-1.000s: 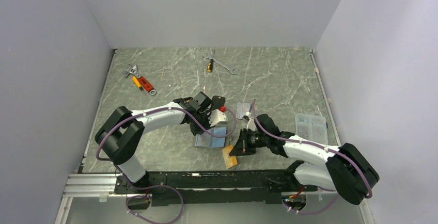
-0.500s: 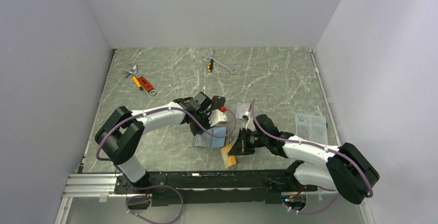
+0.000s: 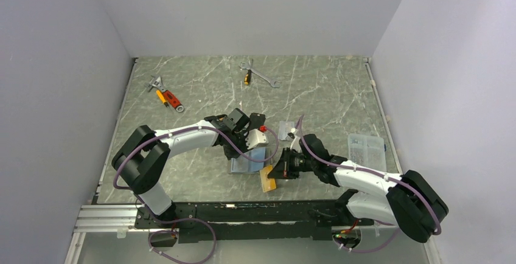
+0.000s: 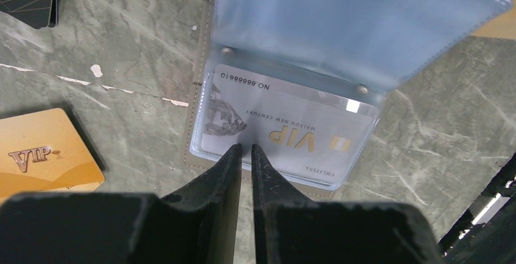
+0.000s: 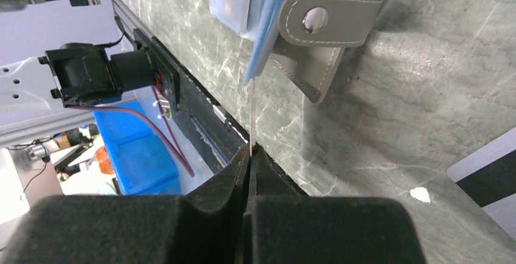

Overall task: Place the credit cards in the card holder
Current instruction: Insert the credit card into the card holder.

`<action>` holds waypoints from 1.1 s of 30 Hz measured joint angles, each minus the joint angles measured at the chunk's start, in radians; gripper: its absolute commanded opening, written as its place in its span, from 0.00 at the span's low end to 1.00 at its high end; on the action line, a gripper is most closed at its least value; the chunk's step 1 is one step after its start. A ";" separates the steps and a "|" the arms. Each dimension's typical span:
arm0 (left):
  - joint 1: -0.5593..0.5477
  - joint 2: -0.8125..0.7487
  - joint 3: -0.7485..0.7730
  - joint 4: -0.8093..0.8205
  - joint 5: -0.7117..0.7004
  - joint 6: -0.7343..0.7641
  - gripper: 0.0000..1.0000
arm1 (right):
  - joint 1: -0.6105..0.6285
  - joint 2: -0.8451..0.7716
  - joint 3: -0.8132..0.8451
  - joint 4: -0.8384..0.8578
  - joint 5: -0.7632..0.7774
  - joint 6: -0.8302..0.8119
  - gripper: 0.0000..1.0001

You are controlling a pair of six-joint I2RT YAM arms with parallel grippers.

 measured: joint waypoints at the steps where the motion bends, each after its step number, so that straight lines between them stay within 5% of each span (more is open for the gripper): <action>1: 0.000 0.000 0.000 0.000 0.000 0.000 0.16 | 0.000 -0.006 0.000 0.001 0.008 0.005 0.00; 33: 0.000 -0.001 0.000 -0.010 0.000 0.008 0.10 | 0.082 -0.054 0.029 0.001 0.262 0.028 0.00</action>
